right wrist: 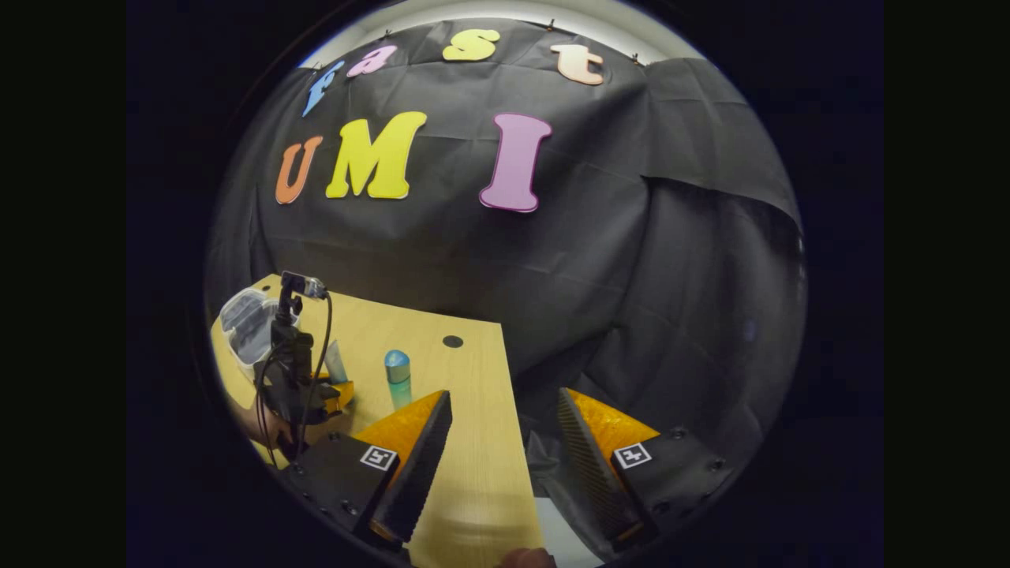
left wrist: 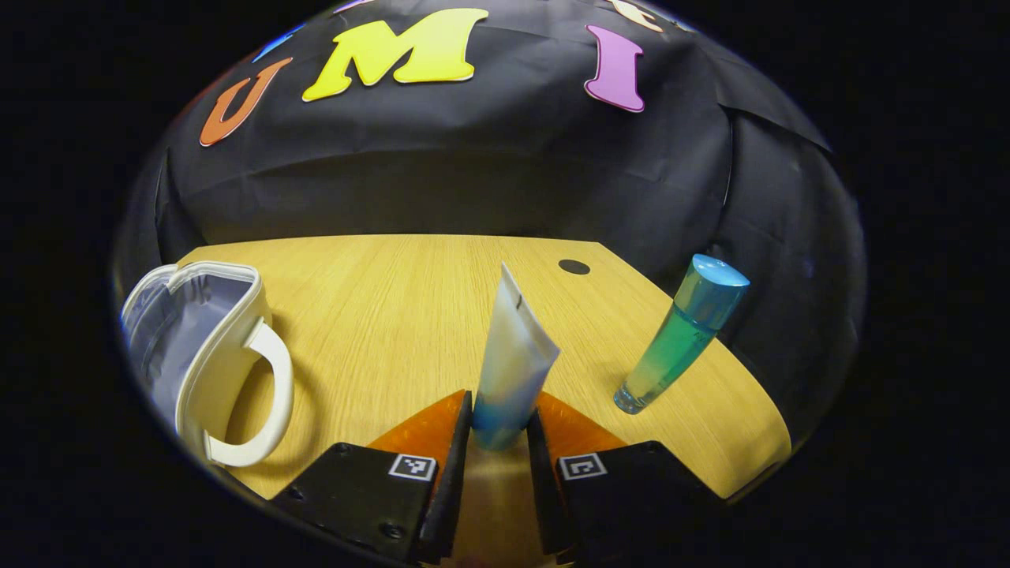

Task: First open the suitcase, pack the skin care products into it, and then close the suitcase.

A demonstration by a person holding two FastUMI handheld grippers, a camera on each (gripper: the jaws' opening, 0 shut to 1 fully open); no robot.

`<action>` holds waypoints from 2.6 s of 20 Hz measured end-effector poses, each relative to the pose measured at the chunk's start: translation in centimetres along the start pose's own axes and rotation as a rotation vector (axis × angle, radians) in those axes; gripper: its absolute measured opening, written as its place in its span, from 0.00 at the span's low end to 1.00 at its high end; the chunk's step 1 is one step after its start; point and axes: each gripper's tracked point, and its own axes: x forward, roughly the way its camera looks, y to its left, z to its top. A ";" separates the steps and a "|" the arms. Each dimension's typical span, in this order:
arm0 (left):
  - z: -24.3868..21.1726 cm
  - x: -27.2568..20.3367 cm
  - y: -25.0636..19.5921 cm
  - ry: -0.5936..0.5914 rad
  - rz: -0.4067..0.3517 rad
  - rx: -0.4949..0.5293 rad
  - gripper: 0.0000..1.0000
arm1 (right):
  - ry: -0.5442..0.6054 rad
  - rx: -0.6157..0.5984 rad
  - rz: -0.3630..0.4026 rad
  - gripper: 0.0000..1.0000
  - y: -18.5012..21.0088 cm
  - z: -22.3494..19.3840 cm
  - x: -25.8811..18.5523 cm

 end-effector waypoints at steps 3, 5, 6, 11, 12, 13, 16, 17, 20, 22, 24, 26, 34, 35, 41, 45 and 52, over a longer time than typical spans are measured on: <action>0.5 -0.5 0.1 0.007 -0.027 -0.010 0.39 | -0.011 0.000 -0.009 0.81 0.5 0.7 -0.6; 1.8 -1.7 0.0 -0.007 -0.050 -0.013 0.44 | -0.020 0.004 -0.015 0.81 1.0 1.2 -1.0; 2.8 -2.6 0.1 -0.021 -0.066 -0.012 0.36 | -0.027 0.008 -0.017 0.81 1.3 1.5 -1.2; 7.8 -8.9 2.6 -0.091 -0.091 -0.058 0.35 | -0.065 0.031 0.001 0.81 4.6 2.9 -2.3; 8.8 -10.3 4.5 -0.101 -0.064 -0.065 0.35 | -0.075 0.037 0.008 0.81 5.5 3.2 -2.5; 9.5 -11.7 6.8 -0.104 -0.027 -0.073 0.35 | -0.083 0.044 0.017 0.81 6.5 3.5 -2.5; 10.2 -14.9 13.7 -0.095 0.099 -0.078 0.35 | -0.102 0.070 0.041 0.81 9.2 4.4 -2.1; 10.3 -15.5 16.8 -0.079 0.145 -0.062 0.35 | -0.108 0.080 0.045 0.81 10.0 4.6 -2.0; 7.4 -16.1 24.1 0.037 0.297 -0.032 0.35 | -0.120 0.070 0.049 0.81 12.1 5.6 -1.8; 4.8 -16.0 28.3 0.128 0.411 -0.051 0.35 | -0.126 0.063 0.058 0.81 13.0 6.3 -2.2; 2.0 -15.3 31.8 0.239 0.503 -0.036 0.35 | -0.124 0.049 0.057 0.81 13.4 6.4 -2.3; -0.2 -14.6 33.0 0.343 0.533 -0.041 0.35 | -0.117 0.043 0.054 0.81 13.5 6.4 -2.4; -2.3 -14.1 36.4 0.567 0.697 0.099 0.34 | -0.084 0.073 0.007 0.81 11.1 5.1 -3.0; -2.4 -14.0 36.4 0.593 0.713 0.113 0.34 | -0.083 0.086 0.001 0.81 10.7 5.1 -2.9; -3.2 -12.6 36.6 0.697 0.752 0.091 0.37 | -0.092 0.147 -0.030 0.81 7.9 4.5 -3.4; -3.8 -12.2 36.4 0.738 0.727 0.059 0.43 | -0.083 0.171 -0.051 0.81 5.9 3.6 -3.4; -2.2 -12.6 32.3 0.612 0.604 -0.053 0.98 | 0.009 0.198 0.097 0.81 8.2 0.5 -0.6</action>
